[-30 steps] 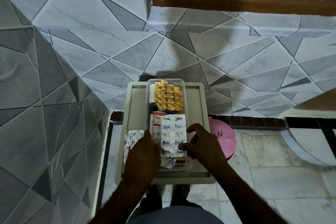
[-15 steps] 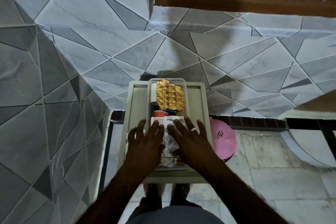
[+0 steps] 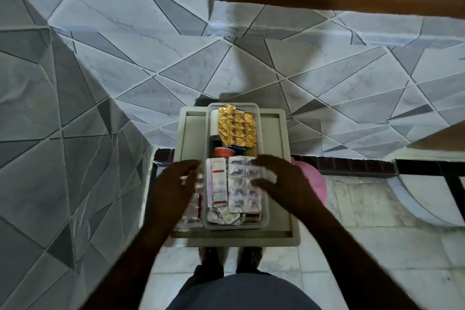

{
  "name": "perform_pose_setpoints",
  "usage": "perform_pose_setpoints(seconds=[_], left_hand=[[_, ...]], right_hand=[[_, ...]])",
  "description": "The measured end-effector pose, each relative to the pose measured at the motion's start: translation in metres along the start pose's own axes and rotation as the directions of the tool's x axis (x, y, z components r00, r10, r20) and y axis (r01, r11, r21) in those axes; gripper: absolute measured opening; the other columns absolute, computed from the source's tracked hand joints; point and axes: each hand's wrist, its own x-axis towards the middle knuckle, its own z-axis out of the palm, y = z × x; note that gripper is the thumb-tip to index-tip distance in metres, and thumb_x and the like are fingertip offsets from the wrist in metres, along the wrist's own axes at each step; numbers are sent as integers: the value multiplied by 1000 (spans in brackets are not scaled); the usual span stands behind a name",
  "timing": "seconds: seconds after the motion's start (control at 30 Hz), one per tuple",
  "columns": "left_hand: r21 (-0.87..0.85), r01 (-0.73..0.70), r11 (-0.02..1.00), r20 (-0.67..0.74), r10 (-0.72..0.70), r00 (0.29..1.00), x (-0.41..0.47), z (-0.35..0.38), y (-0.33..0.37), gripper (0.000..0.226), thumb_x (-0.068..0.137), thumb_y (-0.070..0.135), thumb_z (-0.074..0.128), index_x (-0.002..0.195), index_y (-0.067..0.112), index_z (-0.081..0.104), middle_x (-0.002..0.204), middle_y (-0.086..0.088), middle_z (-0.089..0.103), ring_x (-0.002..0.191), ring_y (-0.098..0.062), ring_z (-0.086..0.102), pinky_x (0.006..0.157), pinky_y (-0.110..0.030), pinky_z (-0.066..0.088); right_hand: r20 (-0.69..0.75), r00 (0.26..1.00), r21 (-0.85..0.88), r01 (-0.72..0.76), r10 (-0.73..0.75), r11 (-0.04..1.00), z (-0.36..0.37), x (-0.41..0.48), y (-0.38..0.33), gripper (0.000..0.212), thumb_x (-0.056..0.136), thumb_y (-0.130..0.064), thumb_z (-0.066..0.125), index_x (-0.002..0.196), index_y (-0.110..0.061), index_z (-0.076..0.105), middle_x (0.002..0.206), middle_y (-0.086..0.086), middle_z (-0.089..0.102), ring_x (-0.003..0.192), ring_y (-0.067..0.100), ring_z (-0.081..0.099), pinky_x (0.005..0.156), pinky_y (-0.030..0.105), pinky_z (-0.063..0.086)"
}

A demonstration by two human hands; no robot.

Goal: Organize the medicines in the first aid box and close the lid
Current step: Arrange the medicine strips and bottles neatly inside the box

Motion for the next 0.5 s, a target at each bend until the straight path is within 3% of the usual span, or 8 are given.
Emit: perform_pose_setpoints(seconds=[0.07,0.1,0.17,0.23,0.3,0.37,0.5], left_hand=[[48,72,996,-24,-71,997,4,-6,-21,21,91,23,62,110,15,68,108,-5,71,88,-11,62,79,-20,45],[80,124,989,-8,-123,992,4,-4,-29,24,90,25,63,110,13,68,108,-8,71,88,-14,63,79,-23,45],[168,239,956,60,-252,966,1,3,-46,39,86,35,67,116,11,64,115,-13,68,98,-24,64,86,-33,46],[264,294,919,134,-337,932,-8,13,-55,56,79,47,70,120,12,60,118,-17,63,102,-29,61,89,-39,49],[360,243,901,165,-318,934,-20,24,-57,60,72,49,74,116,11,58,113,-19,62,95,-28,59,80,-39,51],[415,209,885,135,-287,948,-31,31,-57,69,68,43,80,122,8,53,116,-22,55,100,-36,56,83,-45,48],[357,240,903,62,-280,958,-36,32,-48,77,64,35,85,126,8,49,115,-21,51,101,-37,54,86,-40,44]], right_hand=[[-94,984,165,-132,149,977,-16,-1,14,36,87,-28,69,122,-25,63,121,-12,61,105,5,58,90,16,46],[-116,967,224,-196,226,955,-20,-3,25,32,85,-25,71,116,-23,67,114,-9,66,98,7,62,86,19,51],[-91,929,311,-316,359,896,-19,-7,48,26,80,-20,76,106,-18,72,101,-4,70,92,16,67,87,40,56],[-3,896,331,-418,444,846,-9,-13,61,26,78,-18,77,104,-16,72,97,0,71,89,22,69,87,46,56],[105,882,261,-470,459,843,5,-19,66,29,79,-20,77,107,-15,70,101,4,70,89,23,69,83,40,58],[187,883,160,-459,430,874,21,-23,65,32,80,-22,74,111,-16,69,105,5,70,92,22,68,84,35,56],[211,893,86,-422,397,902,41,-25,61,29,81,-21,67,110,-20,68,110,3,71,94,21,68,87,37,55]])
